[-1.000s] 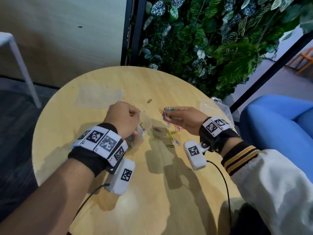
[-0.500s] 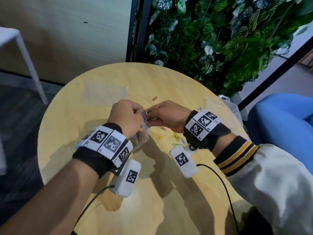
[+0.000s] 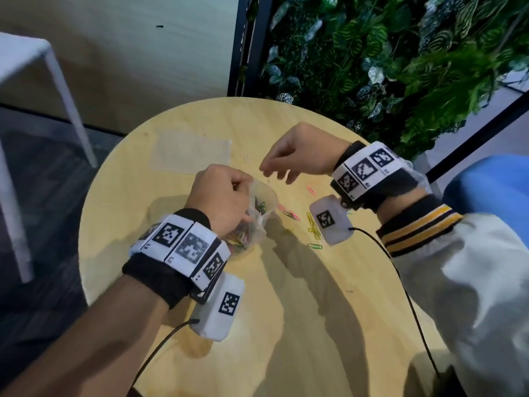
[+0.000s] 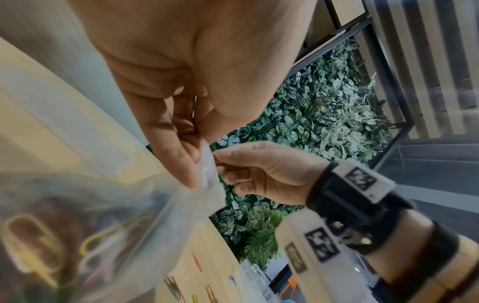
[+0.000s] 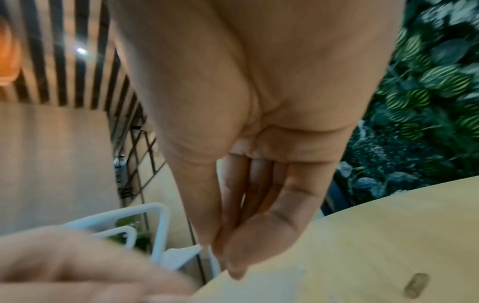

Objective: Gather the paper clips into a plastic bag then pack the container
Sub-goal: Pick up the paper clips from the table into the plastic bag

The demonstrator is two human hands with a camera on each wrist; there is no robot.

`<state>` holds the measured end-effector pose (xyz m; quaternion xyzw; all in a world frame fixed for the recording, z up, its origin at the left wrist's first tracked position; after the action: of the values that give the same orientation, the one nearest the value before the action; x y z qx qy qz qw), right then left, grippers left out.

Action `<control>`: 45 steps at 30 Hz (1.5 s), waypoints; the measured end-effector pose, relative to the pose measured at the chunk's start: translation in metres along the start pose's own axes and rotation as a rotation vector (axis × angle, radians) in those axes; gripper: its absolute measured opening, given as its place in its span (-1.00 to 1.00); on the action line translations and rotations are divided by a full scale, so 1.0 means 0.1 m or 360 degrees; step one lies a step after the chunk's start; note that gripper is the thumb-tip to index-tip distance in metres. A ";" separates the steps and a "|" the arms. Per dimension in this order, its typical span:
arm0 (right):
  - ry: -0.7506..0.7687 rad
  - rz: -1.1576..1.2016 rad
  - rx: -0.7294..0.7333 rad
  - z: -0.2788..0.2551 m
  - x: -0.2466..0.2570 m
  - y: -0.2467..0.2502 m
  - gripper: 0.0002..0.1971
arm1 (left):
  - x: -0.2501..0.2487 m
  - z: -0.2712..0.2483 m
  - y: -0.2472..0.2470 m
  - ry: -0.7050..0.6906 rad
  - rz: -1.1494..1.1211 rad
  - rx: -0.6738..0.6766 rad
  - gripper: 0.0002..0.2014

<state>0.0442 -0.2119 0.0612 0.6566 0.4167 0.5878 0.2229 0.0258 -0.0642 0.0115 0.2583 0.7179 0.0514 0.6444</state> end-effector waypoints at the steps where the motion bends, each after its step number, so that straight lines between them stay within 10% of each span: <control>1: -0.0017 0.0005 -0.0076 0.12 -0.11 0.05 -0.84 | 0.03 0.01 0.02 0.0010 0.0001 -0.0004 -0.78; 12: -0.0157 -0.1069 0.0315 1.08 -0.99 -0.82 -0.33 | 0.14 0.10 0.12 0.0043 0.0013 0.0021 -0.78; 27: -0.0308 -0.1238 0.0714 -0.92 -1.50 -0.86 -0.28 | 0.02 -0.02 0.04 0.0062 0.0037 0.0067 -0.79; 36: -0.0766 -0.1037 0.0052 -1.20 -1.62 -0.59 0.19 | -0.11 -0.13 -0.09 -0.0018 0.0053 0.0079 -0.81; 45: -0.0593 -0.1060 -0.0036 -1.08 -1.34 -0.92 -0.63 | -0.13 -0.06 -0.12 -0.0037 0.0152 0.0085 -0.78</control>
<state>-0.0798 -0.2908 -0.0665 0.5783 0.5531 0.3583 0.4809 0.0169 -0.0785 0.0195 0.3099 0.6983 0.0598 0.6425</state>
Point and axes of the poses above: each hand's wrist, its own z-axis towards the middle knuckle, its own y-axis out of the back of the hand, x = y × z, the point moved 8 cm from there along z, towards the middle knuckle, and after that the axes turned 6 degrees about y, right-handed, at the moved point
